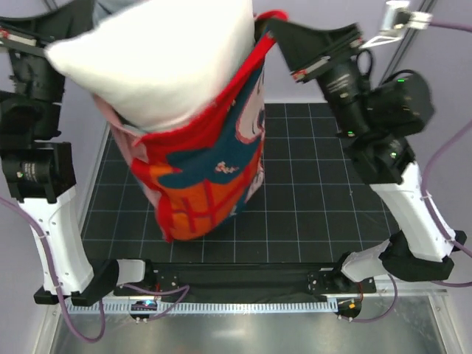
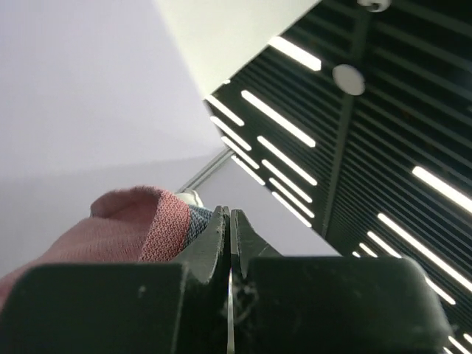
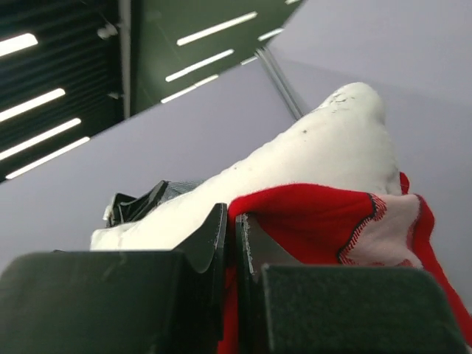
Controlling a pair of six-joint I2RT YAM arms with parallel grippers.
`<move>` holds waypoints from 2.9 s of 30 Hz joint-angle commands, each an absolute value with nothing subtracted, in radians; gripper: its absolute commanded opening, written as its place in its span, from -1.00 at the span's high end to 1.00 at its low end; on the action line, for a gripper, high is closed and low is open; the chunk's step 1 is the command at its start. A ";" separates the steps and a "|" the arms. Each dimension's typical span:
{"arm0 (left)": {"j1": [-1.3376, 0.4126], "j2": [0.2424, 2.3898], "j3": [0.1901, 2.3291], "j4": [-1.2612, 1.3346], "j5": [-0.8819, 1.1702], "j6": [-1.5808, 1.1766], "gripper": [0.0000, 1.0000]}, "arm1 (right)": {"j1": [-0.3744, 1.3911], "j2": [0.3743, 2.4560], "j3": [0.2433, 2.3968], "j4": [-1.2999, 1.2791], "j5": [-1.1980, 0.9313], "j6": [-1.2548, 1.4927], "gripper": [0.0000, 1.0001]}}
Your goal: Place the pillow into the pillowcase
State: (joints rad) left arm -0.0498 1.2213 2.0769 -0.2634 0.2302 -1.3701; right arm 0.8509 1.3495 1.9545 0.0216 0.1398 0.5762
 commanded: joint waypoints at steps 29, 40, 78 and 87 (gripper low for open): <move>-0.043 0.727 1.400 0.209 0.089 -1.447 0.99 | 0.853 0.858 1.502 0.406 0.181 0.541 0.92; -0.043 0.587 1.000 0.060 0.263 -1.306 -0.23 | 0.853 0.762 1.405 0.368 0.098 0.658 0.92; -0.454 1.153 1.328 -0.308 0.294 -0.149 -0.67 | 0.853 1.403 1.771 0.180 -0.115 0.963 0.92; -0.419 1.014 1.229 -0.288 -0.329 -0.229 0.41 | 0.824 1.540 1.851 0.167 -0.141 0.971 0.92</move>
